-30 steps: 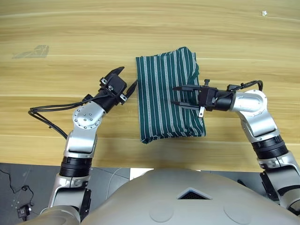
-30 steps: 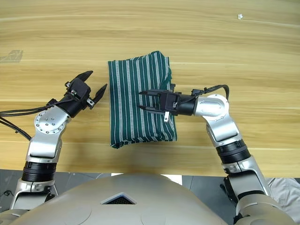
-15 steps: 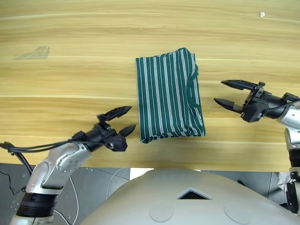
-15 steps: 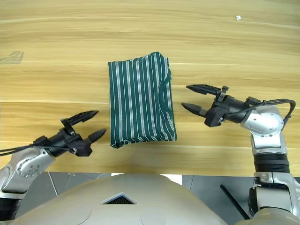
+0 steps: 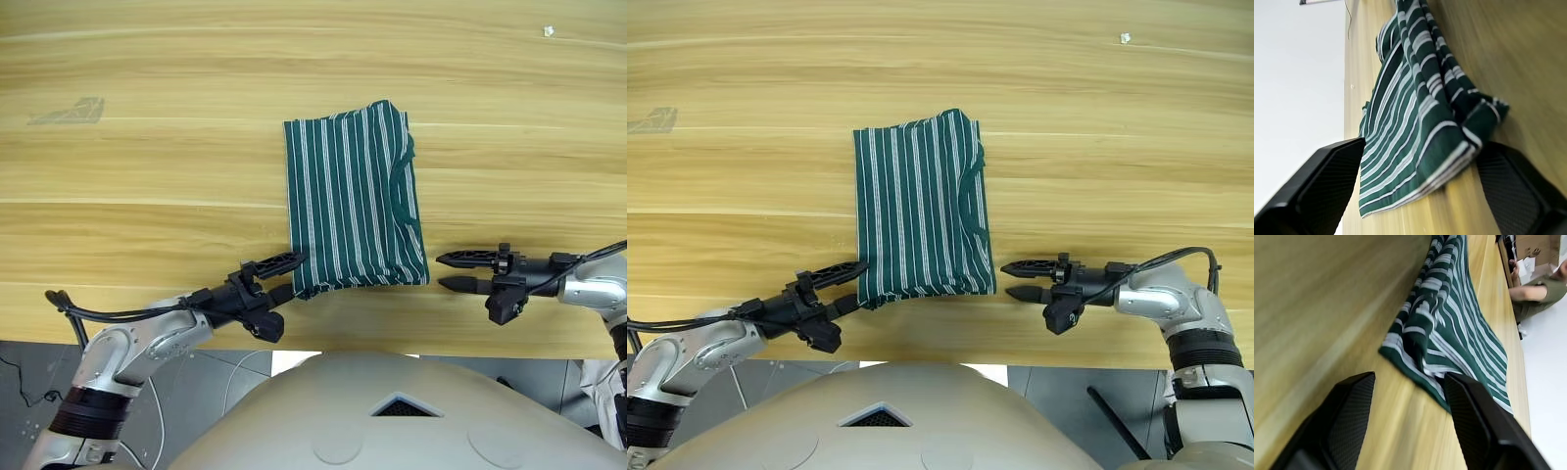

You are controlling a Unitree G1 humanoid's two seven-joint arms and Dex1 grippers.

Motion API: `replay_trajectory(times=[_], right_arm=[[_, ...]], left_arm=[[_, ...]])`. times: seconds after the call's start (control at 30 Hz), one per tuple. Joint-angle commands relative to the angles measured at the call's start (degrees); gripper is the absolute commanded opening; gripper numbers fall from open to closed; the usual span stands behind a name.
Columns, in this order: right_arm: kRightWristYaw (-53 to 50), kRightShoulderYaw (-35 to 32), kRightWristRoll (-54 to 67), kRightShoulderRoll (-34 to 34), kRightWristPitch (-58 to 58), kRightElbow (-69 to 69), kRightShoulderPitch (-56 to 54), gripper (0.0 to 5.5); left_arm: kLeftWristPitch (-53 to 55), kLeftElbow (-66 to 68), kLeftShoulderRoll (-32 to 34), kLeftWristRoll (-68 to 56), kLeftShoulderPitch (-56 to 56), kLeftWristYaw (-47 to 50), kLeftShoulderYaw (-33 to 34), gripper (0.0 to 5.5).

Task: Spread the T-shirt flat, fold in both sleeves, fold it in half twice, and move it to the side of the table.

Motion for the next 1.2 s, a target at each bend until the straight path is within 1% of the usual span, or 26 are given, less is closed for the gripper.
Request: replay_trajectory(times=[0.03,0.07,0.1,0.13,0.4,0.47,0.57,0.67,0.8,0.87,0.93,1.0,1.07,1.13,1.2], right_arm=[[-1.59,3.22,-3.27,1.65,1.31,-0.04,-2.31,2.65],[-2.28,3.91,-4.17,2.42,1.41,-0.19,-3.00,2.65],[-2.90,4.59,-4.59,3.02,1.71,-0.27,-3.60,2.65],[-3.58,5.11,-5.12,3.39,2.06,-0.28,-4.03,2.65],[-7.19,7.48,-7.05,2.41,4.26,0.50,-5.10,2.65],[-7.57,8.11,-6.91,2.07,4.73,0.52,-5.21,2.37],[-7.88,8.95,-6.30,1.70,5.18,0.37,-5.50,1.69],[-8.22,9.71,-5.68,1.51,5.74,0.06,-5.57,1.23],[-8.36,10.91,-4.32,1.17,6.72,-0.27,-5.61,0.41],[-6.80,12.63,0.27,0.76,8.88,-1.16,-5.34,0.10],[-2.88,15.33,9.08,-0.42,13.49,-3.61,-4.73,0.07],[6.01,17.90,25.50,-3.18,26.25,-11.27,-2.88,0.07],[14.89,18.57,40.69,-6.83,40.80,-19.90,-1.17,0.07],[22.09,17.39,53.17,-11.87,54.42,-28.25,0.02,0.07],[27.19,15.28,61.25,-16.14,64.16,-34.02,0.94,0.07]], left_arm=[[0.84,2.10,1.24,2.52,-0.16,-1.82,-2.24,4.04],[0.98,2.16,1.53,2.60,-0.28,-1.93,-2.35,4.04],[1.08,2.11,1.84,2.62,-0.46,-1.90,-2.26,3.82],[1.06,2.13,2.22,2.37,-0.70,-1.93,-2.12,3.78],[1.64,2.62,3.84,1.96,-0.64,-1.96,-2.10,2.43],[1.75,3.06,3.87,1.86,-0.91,-2.22,-2.45,2.15],[2.16,3.21,3.81,1.87,-0.96,-2.17,-2.75,1.57],[2.39,3.45,3.81,1.84,-1.26,-2.06,-3.14,1.19],[2.55,3.46,4.10,1.32,-1.44,-2.17,-3.07,0.57],[2.78,3.85,4.26,-0.37,-1.40,-2.54,-2.88,0.30],[3.39,3.88,4.54,-4.21,-0.77,-3.98,-2.81,0.16],[6.81,2.40,5.81,-15.04,0.46,-9.19,-2.85,0.14],[11.81,-1.08,7.51,-26.99,2.00,-14.54,-1.84,0.13],[18.04,-7.10,9.75,-39.38,3.84,-19.11,0.98,0.13],[22.97,-12.78,12.23,-49.36,5.78,-22.80,3.65,0.13]])
